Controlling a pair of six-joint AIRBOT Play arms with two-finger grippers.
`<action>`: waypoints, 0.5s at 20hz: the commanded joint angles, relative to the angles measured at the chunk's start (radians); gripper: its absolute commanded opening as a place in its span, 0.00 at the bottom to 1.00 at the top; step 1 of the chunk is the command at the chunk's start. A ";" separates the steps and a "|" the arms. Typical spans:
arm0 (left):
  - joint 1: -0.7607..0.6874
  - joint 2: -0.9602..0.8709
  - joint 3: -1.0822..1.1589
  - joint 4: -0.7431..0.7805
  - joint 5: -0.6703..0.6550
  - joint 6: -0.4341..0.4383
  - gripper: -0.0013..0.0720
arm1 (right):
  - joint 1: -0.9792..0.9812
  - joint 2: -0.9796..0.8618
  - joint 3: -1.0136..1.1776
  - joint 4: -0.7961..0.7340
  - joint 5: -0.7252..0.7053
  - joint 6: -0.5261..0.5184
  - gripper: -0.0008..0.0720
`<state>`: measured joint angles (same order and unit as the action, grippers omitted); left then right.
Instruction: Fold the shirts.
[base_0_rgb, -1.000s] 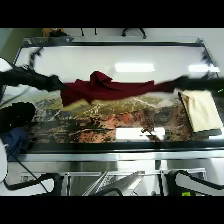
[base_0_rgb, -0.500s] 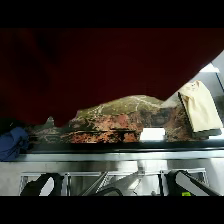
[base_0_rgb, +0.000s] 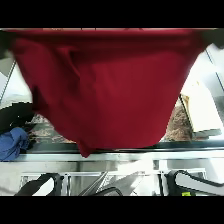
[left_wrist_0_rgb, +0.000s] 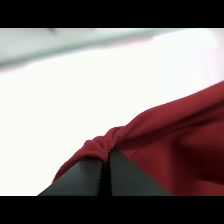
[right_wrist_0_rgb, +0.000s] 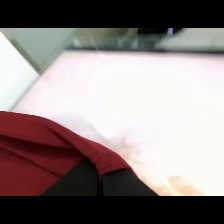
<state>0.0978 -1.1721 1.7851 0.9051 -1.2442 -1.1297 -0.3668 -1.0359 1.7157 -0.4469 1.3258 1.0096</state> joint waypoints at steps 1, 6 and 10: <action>-0.101 -0.304 -0.012 -0.010 0.016 0.030 0.04 | 0.102 -0.191 -0.145 -0.172 -0.104 -0.038 0.04; -0.129 -0.798 0.216 0.063 0.001 -0.019 0.04 | 0.187 -0.529 -0.157 -0.211 -0.309 -0.061 0.04; -0.101 -0.884 0.312 0.063 -0.002 -0.058 0.45 | 0.189 -0.549 -0.148 -0.212 -0.354 -0.086 0.39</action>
<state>-0.0170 -1.9701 2.0361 0.9611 -1.2411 -1.1595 -0.1875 -1.5440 1.5673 -0.6418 1.0306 0.9424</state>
